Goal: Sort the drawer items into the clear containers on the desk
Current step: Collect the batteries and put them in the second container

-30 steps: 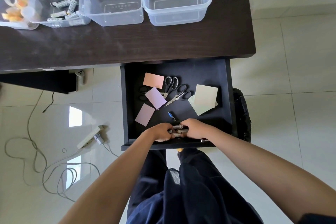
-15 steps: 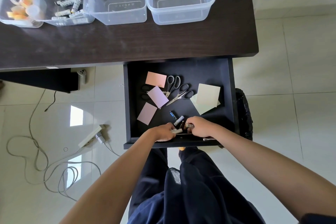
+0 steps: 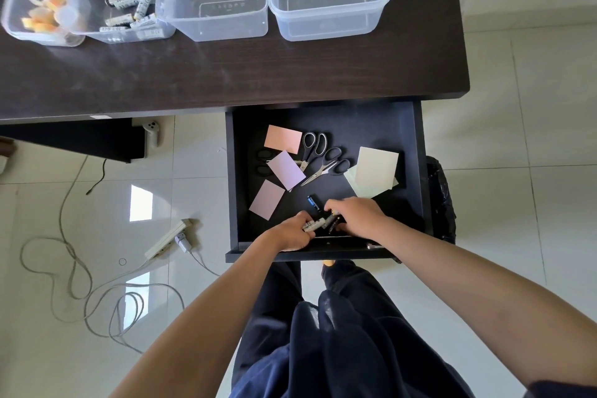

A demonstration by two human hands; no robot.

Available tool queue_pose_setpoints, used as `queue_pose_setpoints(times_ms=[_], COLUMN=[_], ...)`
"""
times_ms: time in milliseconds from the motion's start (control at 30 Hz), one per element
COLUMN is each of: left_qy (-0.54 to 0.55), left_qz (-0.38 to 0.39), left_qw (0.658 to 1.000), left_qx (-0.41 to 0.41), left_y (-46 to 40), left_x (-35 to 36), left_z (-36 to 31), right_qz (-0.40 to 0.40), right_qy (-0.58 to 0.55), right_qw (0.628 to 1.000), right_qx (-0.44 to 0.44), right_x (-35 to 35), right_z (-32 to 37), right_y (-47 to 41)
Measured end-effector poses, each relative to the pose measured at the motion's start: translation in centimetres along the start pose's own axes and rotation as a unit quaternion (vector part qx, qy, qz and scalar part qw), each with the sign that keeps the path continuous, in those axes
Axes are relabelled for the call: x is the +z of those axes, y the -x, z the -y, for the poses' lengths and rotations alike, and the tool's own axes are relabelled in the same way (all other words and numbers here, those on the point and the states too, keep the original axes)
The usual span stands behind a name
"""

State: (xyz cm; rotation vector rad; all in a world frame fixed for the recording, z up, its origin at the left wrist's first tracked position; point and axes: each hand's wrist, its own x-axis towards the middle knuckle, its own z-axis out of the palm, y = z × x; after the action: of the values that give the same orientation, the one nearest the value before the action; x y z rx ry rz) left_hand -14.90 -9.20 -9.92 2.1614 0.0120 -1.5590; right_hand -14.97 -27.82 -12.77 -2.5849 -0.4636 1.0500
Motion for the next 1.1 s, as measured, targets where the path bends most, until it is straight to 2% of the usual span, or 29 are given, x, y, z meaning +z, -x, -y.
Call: queue_pose_setpoints(times_ms=[300,867,1100], left_qy=[0.042,0.087,0.077], left_qz=[-0.008,-0.041,-0.083], left_qw=[0.999,0.995,0.993], left_qx=[-0.007,0.001,0.037], left_y=[0.2,0.9,2.9], left_x=[-0.2,-0.5,-1.4], left_z=[0.3,-0.2,-1.5], right_qz=[0.018,-0.014,-0.031], right_qy=[0.072,0.054,0.039], right_qw=[0.997,0.998,0.999], right_qx=[-0.022,-0.026,-0.007], right_x=[0.5,-0.8,-3.1], right_z=[-0.4,-0.1,0.6], right_y=[-0.3,1.3,3.6])
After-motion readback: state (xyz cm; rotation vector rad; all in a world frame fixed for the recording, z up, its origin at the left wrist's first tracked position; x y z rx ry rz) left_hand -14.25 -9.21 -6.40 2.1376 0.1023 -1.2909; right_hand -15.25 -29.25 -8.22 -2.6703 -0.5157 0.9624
